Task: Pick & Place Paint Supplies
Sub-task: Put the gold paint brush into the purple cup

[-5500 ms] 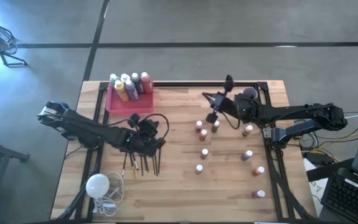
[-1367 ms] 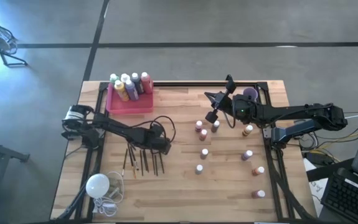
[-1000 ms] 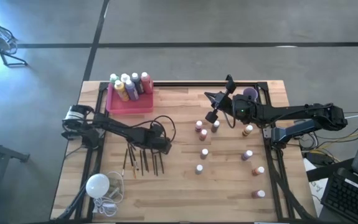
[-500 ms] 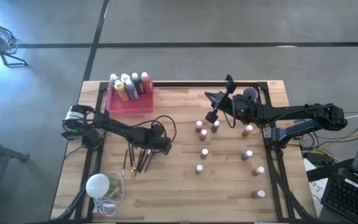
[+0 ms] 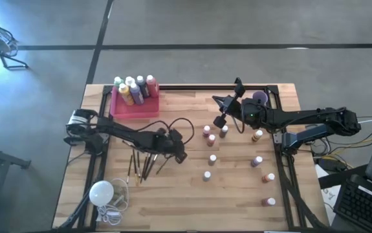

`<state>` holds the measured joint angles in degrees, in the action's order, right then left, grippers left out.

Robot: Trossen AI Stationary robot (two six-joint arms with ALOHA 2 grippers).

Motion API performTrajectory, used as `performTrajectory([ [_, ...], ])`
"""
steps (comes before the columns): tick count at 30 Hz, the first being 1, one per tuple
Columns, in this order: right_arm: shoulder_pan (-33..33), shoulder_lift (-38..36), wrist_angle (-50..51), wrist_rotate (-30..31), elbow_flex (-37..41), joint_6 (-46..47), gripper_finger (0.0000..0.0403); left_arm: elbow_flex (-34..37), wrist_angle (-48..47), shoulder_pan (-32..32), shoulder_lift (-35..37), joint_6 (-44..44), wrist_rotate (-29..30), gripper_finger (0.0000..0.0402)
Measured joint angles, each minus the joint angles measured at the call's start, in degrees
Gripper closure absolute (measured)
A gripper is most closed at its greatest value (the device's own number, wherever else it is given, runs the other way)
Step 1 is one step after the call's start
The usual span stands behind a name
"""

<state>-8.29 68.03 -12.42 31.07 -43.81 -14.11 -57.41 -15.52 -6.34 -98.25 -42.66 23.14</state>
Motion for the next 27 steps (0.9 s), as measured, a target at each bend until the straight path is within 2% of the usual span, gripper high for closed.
performTrajectory([
  [10,0.0,0.0,0.0,-0.4,0.0,0.0,0.0394,-0.6,0.8,-1.0,10.6,11.2,14.2,0.0399],
  [13,0.0,0.0,-0.7,-5.3,0.0,-0.1,0.0394,-0.6,2.3,-1.0,13.7,16.3,19.9,0.0398],
  [16,0.0,0.0,-2.2,-15.5,0.0,-1.6,0.0394,-0.5,6.8,-1.0,16.0,23.0,23.6,0.0399],
  [20,0.0,0.0,-3.2,-31.7,0.0,-2.9,0.0394,-0.5,16.5,-1.0,17.7,33.7,22.6,0.0399],
  [22,0.0,0.0,-3.5,-36.8,0.0,-3.0,0.0394,-0.4,21.0,-1.0,18.1,39.1,20.9,0.0399],
  [27,0.0,0.0,-4.7,-37.5,0.0,-1.9,0.0394,-0.4,31.1,-0.9,18.4,48.8,10.6,0.0399],
])
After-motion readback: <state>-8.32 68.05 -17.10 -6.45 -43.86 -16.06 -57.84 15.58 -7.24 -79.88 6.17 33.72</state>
